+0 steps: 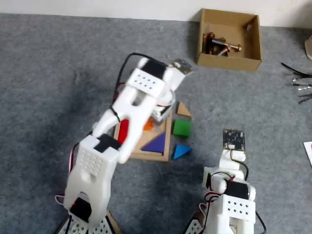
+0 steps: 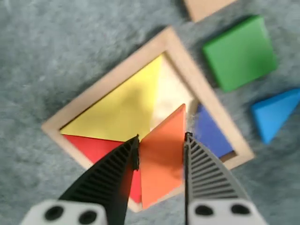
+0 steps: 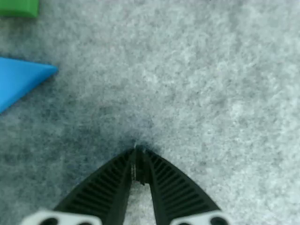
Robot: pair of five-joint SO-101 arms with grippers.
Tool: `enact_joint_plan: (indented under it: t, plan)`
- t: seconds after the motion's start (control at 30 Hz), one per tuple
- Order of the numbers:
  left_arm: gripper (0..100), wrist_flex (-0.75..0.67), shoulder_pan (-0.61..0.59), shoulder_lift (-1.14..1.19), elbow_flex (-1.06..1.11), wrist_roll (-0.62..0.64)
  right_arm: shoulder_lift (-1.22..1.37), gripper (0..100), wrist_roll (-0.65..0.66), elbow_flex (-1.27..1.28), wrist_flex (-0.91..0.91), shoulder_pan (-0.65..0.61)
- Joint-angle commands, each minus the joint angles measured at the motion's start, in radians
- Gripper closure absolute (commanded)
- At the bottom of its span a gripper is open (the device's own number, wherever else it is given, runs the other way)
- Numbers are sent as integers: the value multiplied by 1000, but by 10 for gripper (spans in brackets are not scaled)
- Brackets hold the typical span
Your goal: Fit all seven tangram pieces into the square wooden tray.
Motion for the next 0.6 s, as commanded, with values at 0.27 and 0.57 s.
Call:
enact_joint_plan:
  t: [0.27, 0.57]
  plan:
    - [965, -129, 16, 97, -8, 126, -1, 989, 20, 19, -33, -12]
    - [925, -149, 10, 105, -8, 143, -1, 989, 20, 19, -33, -12]
